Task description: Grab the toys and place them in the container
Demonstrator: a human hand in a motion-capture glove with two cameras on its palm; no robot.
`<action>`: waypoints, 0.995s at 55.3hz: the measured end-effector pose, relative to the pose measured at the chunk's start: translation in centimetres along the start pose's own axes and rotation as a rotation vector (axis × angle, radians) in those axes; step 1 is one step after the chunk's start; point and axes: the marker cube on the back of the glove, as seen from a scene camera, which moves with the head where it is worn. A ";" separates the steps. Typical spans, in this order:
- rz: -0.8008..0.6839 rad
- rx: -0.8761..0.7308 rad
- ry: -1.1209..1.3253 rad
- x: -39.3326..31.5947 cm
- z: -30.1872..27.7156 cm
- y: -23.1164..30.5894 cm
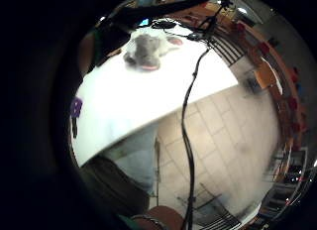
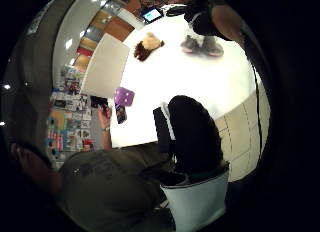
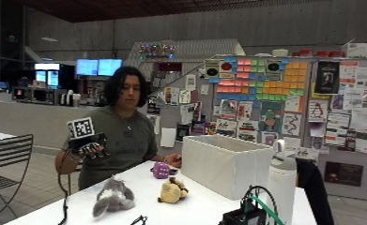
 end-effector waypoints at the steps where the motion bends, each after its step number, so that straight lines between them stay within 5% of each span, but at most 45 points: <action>1: -0.007 0.001 0.009 0.2 0.5 -0.7; 8: 0.204 0.040 0.011 -0.3 4.4 -7.8; 11: 0.040 0.070 0.016 -0.1 5.4 -10.6; 15: 0.081 0.075 0.068 -0.2 7.5 -15.6; 19: -0.051 -0.041 0.132 0.8 10.5 -19.2; 27: -0.039 -0.187 0.083 1.3 15.1 -20.4; 41: -0.157 0.133 0.168 -0.1 14.3 -20.3; 49: -0.191 0.147 -0.003 -11.4 8.1 -16.4; 55: -0.510 0.285 -0.206 -26.0 0.7 -17.2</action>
